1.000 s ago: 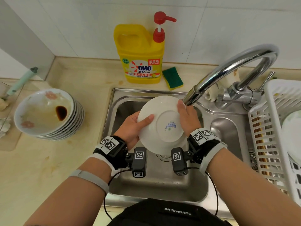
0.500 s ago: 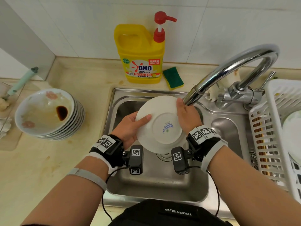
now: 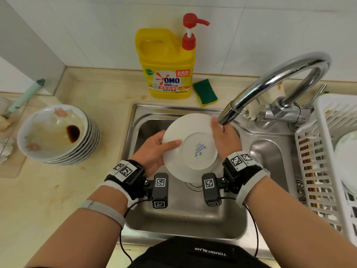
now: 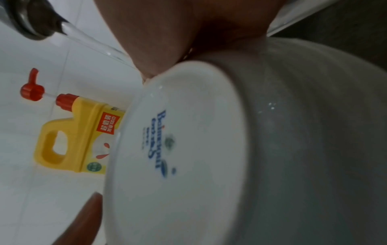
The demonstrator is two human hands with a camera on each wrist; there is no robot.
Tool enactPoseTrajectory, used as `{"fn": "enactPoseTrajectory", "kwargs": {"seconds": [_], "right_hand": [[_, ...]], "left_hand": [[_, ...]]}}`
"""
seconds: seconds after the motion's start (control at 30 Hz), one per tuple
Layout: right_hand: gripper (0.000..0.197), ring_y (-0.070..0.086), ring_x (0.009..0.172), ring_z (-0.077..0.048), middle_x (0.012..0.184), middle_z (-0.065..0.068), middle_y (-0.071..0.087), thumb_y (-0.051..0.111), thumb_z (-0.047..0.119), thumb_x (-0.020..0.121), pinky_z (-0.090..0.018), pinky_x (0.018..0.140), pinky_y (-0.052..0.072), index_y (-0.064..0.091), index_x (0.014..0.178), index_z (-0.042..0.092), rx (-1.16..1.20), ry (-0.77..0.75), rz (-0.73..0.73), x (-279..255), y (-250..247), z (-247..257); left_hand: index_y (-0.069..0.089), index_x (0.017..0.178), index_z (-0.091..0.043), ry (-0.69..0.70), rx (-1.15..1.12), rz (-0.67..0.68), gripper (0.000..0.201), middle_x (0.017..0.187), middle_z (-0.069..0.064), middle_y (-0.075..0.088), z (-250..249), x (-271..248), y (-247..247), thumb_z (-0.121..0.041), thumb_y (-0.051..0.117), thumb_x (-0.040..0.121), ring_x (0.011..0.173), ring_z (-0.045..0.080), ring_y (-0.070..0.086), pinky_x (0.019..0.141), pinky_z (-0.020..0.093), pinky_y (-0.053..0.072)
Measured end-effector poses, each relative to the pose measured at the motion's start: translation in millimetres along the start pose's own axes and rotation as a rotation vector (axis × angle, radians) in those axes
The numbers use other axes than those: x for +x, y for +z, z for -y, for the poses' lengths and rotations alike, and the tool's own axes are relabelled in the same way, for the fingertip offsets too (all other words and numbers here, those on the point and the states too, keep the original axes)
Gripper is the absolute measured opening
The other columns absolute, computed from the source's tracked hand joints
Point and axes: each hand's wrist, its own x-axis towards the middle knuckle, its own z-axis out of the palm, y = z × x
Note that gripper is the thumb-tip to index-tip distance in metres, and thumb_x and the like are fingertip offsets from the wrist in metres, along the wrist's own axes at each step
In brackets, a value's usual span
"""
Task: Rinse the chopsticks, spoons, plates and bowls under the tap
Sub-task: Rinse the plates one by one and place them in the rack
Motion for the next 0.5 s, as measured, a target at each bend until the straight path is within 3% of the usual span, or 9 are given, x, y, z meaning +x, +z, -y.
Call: {"fn": "enactPoseTrajectory", "kwargs": {"seconds": [0.13,0.23,0.4,0.5], "right_hand": [[0.043,0.056,0.088,-0.019,0.084,0.006,0.057,0.043,0.059,0.101,-0.029,0.081,0.035,0.055,0.106,0.018,-0.040,-0.095,-0.006,0,-3,6],[0.037,0.058,0.096,-0.020,0.096,0.000,0.063,0.050,0.053,0.101,-0.029,0.084,0.036,0.055,0.109,0.017,0.020,-0.110,-0.009,0,-4,5],[0.061,0.058,0.108,-0.022,0.115,-0.003,0.062,0.051,0.069,0.092,-0.039,0.094,0.043,0.054,0.124,0.018,0.123,0.091,0.066,-6,1,3],[0.056,0.056,0.104,-0.017,0.112,-0.001,0.060,0.049,0.067,0.095,-0.037,0.095,0.043,0.053,0.119,0.017,0.168,0.083,0.074,-9,2,3]], "left_hand": [[0.060,0.135,-0.016,0.023,0.013,0.004,0.054,0.127,0.011,0.070,-6,0,1,-0.024,0.076,0.084,0.115,0.032,0.068,0.084,0.047,0.060],[0.060,0.135,-0.015,0.040,-0.039,-0.014,0.051,0.125,0.011,0.071,-6,-1,1,-0.024,0.071,0.086,0.112,0.031,0.070,0.079,0.040,0.061],[0.056,0.140,-0.013,0.027,-0.173,-0.041,0.053,0.132,0.014,0.067,3,-1,-3,-0.026,0.068,0.091,0.121,0.034,0.065,0.087,0.044,0.060],[0.058,0.138,-0.012,0.041,-0.183,-0.072,0.052,0.131,0.015,0.068,3,2,-4,-0.025,0.070,0.089,0.120,0.033,0.066,0.085,0.042,0.060]]}}
